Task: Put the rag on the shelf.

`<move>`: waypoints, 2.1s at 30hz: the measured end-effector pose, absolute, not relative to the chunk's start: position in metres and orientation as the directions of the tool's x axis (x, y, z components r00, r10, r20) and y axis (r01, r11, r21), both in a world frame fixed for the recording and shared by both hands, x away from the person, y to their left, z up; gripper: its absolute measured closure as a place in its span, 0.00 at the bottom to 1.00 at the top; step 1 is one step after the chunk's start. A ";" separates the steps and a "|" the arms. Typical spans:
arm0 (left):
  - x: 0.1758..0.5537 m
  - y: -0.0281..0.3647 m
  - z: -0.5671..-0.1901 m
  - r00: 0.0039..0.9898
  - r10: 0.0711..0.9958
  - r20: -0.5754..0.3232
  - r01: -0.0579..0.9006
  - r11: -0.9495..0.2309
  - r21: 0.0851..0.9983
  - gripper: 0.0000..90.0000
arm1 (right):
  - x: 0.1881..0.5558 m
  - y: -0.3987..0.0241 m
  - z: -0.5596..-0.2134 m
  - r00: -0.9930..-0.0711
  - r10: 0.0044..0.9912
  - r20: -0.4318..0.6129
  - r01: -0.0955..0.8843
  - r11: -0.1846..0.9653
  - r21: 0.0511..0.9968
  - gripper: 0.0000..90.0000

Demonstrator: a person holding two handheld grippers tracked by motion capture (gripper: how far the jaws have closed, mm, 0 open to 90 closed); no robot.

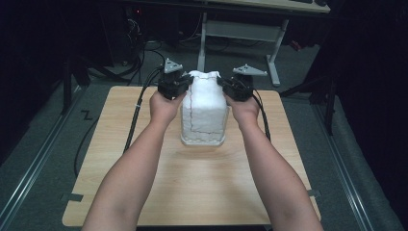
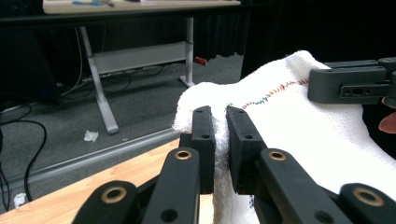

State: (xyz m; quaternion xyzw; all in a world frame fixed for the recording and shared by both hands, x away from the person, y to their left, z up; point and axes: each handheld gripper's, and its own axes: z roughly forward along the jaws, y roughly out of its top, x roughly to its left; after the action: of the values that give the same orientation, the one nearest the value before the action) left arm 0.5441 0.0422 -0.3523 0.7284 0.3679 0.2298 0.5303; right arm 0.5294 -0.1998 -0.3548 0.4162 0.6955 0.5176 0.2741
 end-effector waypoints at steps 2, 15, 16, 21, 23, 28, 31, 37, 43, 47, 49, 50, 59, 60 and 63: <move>0.546 0.041 -0.356 0.625 0.777 -0.067 0.314 -0.172 0.934 0.91 | 0.532 -0.200 -0.359 -0.503 0.863 0.041 0.311 0.137 0.941 0.94; 0.543 0.051 -0.364 0.616 0.779 -0.118 0.360 -0.145 0.922 0.73 | 0.536 -0.198 -0.367 -0.497 0.866 0.043 0.387 0.177 0.905 0.72; 0.542 0.052 -0.363 0.618 0.777 -0.120 0.360 -0.144 0.922 0.73 | 0.535 -0.197 -0.366 -0.498 0.866 0.036 0.387 0.185 0.904 0.72; 0.536 0.056 -0.360 0.622 0.774 -0.115 0.337 -0.132 0.932 0.68 | 0.529 -0.196 -0.364 -0.499 0.866 -0.002 0.368 0.215 0.905 0.66; 0.534 0.058 -0.360 0.617 0.778 -0.116 0.335 -0.126 0.934 0.66 | 0.526 -0.197 -0.364 -0.494 0.869 -0.010 0.367 0.219 0.904 0.65; 0.530 0.063 -0.362 0.601 0.794 -0.092 0.332 -0.143 0.932 0.61 | 0.520 -0.204 -0.365 -0.487 0.873 -0.005 0.373 0.213 0.903 0.61; 0.525 0.068 -0.362 0.596 0.798 -0.086 0.327 -0.144 0.934 0.60 | 0.515 -0.210 -0.364 -0.496 0.868 0.000 0.373 0.213 0.903 0.57; 0.510 0.074 -0.366 0.601 0.798 -0.048 0.296 -0.167 0.941 0.58 | 0.501 -0.218 -0.362 -0.500 0.866 0.000 0.362 0.210 0.908 0.55; 0.490 0.081 -0.365 0.626 0.779 -0.017 0.244 -0.176 0.954 0.57 | 0.471 -0.225 -0.361 -0.498 0.867 -0.023 0.318 0.207 0.925 0.55; 0.478 0.086 -0.369 0.627 0.778 -0.041 0.264 -0.162 0.951 0.57 | 0.461 -0.227 -0.362 -0.500 0.866 -0.032 0.307 0.212 0.928 0.54; 0.471 0.089 -0.373 0.625 0.779 -0.051 0.271 -0.155 0.950 0.57 | 0.455 -0.230 -0.364 -0.500 0.866 -0.029 0.314 0.212 0.925 0.53; 0.467 0.091 -0.376 0.624 0.780 -0.052 0.271 -0.153 0.950 0.57 | 0.451 -0.231 -0.366 -0.501 0.865 -0.024 0.316 0.209 0.926 0.53; 0.424 0.113 -0.419 0.632 0.772 -0.066 0.303 -0.169 0.938 0.55 | 0.410 -0.238 -0.392 -0.521 0.852 -0.051 0.308 0.243 0.920 0.47; 0.420 0.116 -0.424 0.632 0.772 -0.070 0.312 -0.170 0.935 0.55 | 0.410 -0.238 -0.392 -0.521 0.852 -0.051 0.308 0.243 0.920 0.47; 0.408 0.126 -0.438 0.636 0.768 -0.075 0.331 -0.184 0.926 0.55 | 0.398 -0.237 -0.404 -0.535 0.843 -0.053 0.311 0.254 0.916 0.47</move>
State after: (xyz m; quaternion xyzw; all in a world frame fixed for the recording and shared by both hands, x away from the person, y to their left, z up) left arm 0.4082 0.1255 -0.4378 0.7401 0.3711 0.2100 0.5201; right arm 0.3980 -0.2368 -0.4040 0.3901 0.7395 0.4698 0.2834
